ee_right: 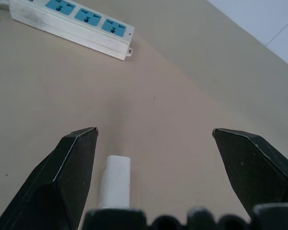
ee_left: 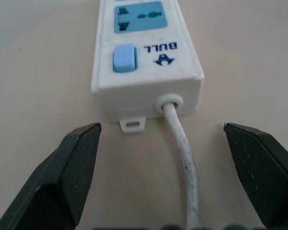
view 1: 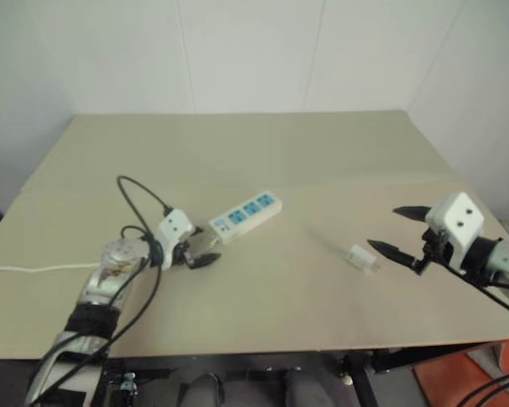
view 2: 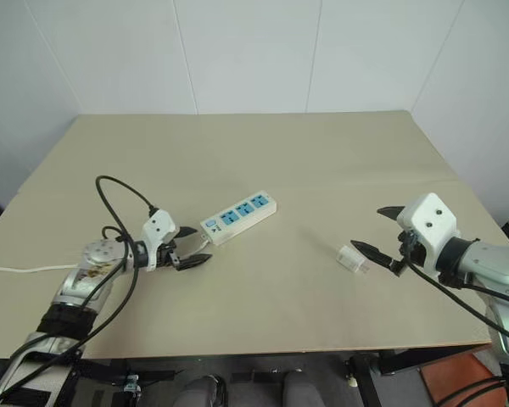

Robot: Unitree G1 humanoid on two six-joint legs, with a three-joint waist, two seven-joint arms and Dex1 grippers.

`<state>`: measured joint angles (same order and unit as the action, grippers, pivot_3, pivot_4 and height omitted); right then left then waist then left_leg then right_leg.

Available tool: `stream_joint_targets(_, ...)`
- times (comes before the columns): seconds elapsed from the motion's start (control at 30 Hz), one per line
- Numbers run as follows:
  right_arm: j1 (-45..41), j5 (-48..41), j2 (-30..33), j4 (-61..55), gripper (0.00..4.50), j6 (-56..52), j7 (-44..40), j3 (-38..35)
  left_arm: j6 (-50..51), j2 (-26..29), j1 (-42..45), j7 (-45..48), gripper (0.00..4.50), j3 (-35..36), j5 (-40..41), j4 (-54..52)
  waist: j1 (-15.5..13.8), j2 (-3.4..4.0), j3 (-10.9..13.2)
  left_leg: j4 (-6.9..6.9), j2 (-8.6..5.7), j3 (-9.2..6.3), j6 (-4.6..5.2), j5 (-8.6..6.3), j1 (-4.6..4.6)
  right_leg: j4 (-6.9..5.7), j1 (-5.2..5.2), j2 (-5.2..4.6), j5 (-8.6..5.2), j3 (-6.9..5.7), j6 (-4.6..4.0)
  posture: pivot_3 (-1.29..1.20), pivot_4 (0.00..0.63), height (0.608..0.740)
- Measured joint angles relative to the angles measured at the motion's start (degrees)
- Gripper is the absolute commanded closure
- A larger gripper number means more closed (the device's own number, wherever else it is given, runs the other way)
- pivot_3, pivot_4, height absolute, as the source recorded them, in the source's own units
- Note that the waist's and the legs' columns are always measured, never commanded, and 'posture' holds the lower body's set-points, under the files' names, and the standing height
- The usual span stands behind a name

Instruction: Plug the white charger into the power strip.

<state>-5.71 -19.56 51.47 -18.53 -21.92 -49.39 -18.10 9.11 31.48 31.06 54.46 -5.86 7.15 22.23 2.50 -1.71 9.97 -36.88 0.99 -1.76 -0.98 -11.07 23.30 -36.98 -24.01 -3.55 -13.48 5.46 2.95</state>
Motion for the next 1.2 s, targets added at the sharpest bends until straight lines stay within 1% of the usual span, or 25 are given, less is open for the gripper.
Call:
stream_joint_targets(0.2, 0.4, -0.3, -0.1, -1.4, 0.0, -0.9, 1.0, -0.9, -5.3, -2.3, 2.8, -0.4, 0.05, 0.1, -0.9, 7.1, 0.0, -0.01, 0.0, -0.02, -0.02, 0.01, 0.0, 0.0, 0.0, 0.01, 0.01, 0.0, 0.0, 0.03, 0.06, 0.0, 0.15, 0.74)
stream_joint_targets(0.5, 0.4, -1.0, -0.2, -1.9, 0.0, -1.2, 1.5, -0.9, -11.7, -6.6, 5.2, 5.1, 0.05, 2.5, 2.0, 15.9, -0.2, -0.02, 0.0, -0.05, -0.04, 0.0, 0.0, 0.0, 0.0, 0.02, 0.04, -0.01, 0.02, 0.02, 0.09, 0.0, 0.15, 0.74)
stream_joint_targets(0.67, 0.4, -1.0, -0.2, -2.2, 0.0, -1.3, 1.7, -0.9, -16.8, -9.1, 9.1, 3.4, 0.05, 2.8, 0.9, 23.9, -0.6, -0.04, 0.0, -0.15, -0.06, -0.01, 0.0, 0.0, -0.02, 0.09, 0.16, -0.01, -0.04, 0.02, 0.4, 0.0, 0.15, 0.74)
stream_joint_targets(0.9, 0.4, -1.5, -0.2, -2.9, 0.0, -1.8, 1.9, -0.9, -20.9, -11.8, 13.4, 2.9, 0.05, 3.2, -0.2, 33.1, -0.6, -0.04, 0.0, -0.14, -0.06, -0.01, 0.0, 0.0, 0.0, 0.21, 0.18, -0.01, 0.01, 0.03, 0.45, 0.0, 0.15, 0.74)
stream_joint_targets(1.0, 0.4, -1.6, -0.2, -3.5, 0.0, -2.0, 2.0, -0.9, -22.8, -12.3, 14.7, 2.7, 0.64, 3.2, -1.0, 36.0, -0.6, -0.05, 0.0, -0.15, -0.07, -0.01, 0.0, 0.0, -0.05, 0.2, 0.25, -0.02, 0.01, 0.04, 0.46, 0.0, 0.15, 0.74)
stream_joint_targets(1.07, 0.5, -1.7, -0.2, -3.7, 0.0, -2.1, 2.0, -0.9, -23.3, -12.7, 15.3, 2.7, 1.19, 3.6, -1.2, 37.4, -0.6, -0.05, 0.0, -0.17, -0.07, -0.01, 0.0, 0.0, -0.13, 0.22, 0.38, -0.02, 0.02, 0.03, 0.48, 0.0, 0.15, 0.74)
stream_joint_targets(1.2, 0.9, -1.9, -0.2, -4.1, 0.0, -2.1, 2.1, -0.9, -24.0, -12.7, 15.3, 4.6, 1.18, 3.9, -1.1, 37.6, -0.6, -0.05, 0.0, -0.16, -0.07, -0.02, 0.0, 0.0, -0.13, 0.29, 0.41, -0.02, 0.02, 0.03, 0.49, 0.0, 0.15, 0.74)
